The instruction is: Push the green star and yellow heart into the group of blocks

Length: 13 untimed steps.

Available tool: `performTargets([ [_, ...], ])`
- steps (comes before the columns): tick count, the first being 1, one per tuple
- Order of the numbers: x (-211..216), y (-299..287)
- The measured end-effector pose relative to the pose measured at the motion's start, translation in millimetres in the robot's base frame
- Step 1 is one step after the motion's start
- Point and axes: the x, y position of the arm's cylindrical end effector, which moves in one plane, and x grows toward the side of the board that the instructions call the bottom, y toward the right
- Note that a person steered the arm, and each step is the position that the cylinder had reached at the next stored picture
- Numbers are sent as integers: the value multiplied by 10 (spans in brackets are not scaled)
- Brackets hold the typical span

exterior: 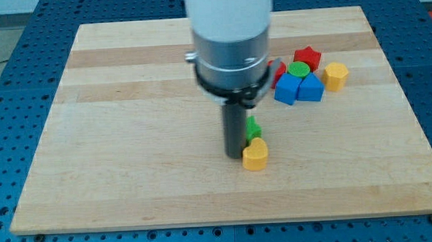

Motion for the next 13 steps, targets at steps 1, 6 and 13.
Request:
performTargets([
  [1, 15, 223],
  [6, -763, 91],
  [13, 482, 894],
])
